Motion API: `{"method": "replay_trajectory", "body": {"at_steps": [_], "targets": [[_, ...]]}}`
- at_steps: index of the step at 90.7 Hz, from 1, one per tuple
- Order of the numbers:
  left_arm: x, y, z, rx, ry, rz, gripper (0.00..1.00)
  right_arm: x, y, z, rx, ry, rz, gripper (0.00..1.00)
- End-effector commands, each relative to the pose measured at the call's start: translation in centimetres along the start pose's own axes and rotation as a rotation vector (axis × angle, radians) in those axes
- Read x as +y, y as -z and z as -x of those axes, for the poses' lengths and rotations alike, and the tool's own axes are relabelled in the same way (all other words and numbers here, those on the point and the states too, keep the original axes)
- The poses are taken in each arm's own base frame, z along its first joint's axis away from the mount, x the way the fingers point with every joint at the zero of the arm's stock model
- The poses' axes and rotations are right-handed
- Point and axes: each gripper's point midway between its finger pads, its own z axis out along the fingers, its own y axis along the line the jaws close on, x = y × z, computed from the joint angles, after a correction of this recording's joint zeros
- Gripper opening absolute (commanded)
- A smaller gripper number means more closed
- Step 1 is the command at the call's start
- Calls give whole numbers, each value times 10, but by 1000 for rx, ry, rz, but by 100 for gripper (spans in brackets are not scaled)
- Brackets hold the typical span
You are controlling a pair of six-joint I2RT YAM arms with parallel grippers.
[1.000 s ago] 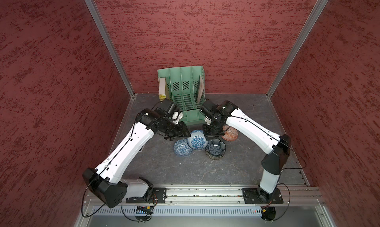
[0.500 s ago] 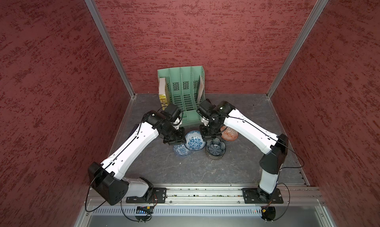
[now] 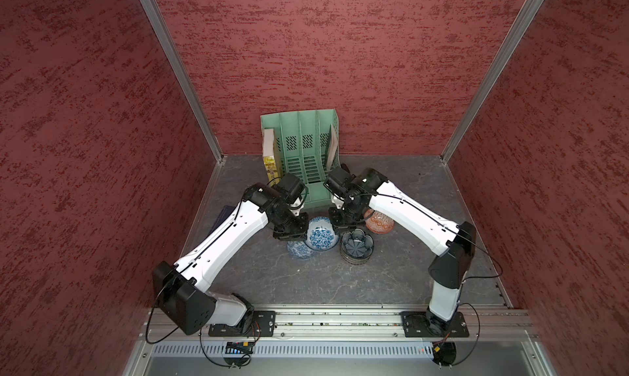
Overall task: Stack the bowls
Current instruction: Pick up the bowl from the center of the board, then place the bowl on the bowl.
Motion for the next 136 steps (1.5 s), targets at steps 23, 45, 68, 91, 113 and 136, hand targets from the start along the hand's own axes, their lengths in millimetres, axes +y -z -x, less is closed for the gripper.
{"method": "replay_trajectory", "body": {"at_steps": [23, 45, 68, 91, 113, 136], "targets": [[17, -2, 3, -27, -4, 62, 0, 12, 7, 8, -29, 57, 30, 30], [38, -11, 10, -19, 73, 43, 0, -30, 38, 32, -127, 25, -26, 53], [55, -36, 22, 17, 151, 21, 0, -68, 55, 36, -195, -63, 4, 54], [67, -61, 32, 36, 203, -5, 0, -80, 46, 27, -196, -102, 34, 53], [80, -75, 29, 39, 236, -7, 0, -84, 43, 23, -196, -108, 38, 53], [89, -81, 25, 36, 272, -41, 0, -83, 41, 22, -202, -112, 52, 53]]}}
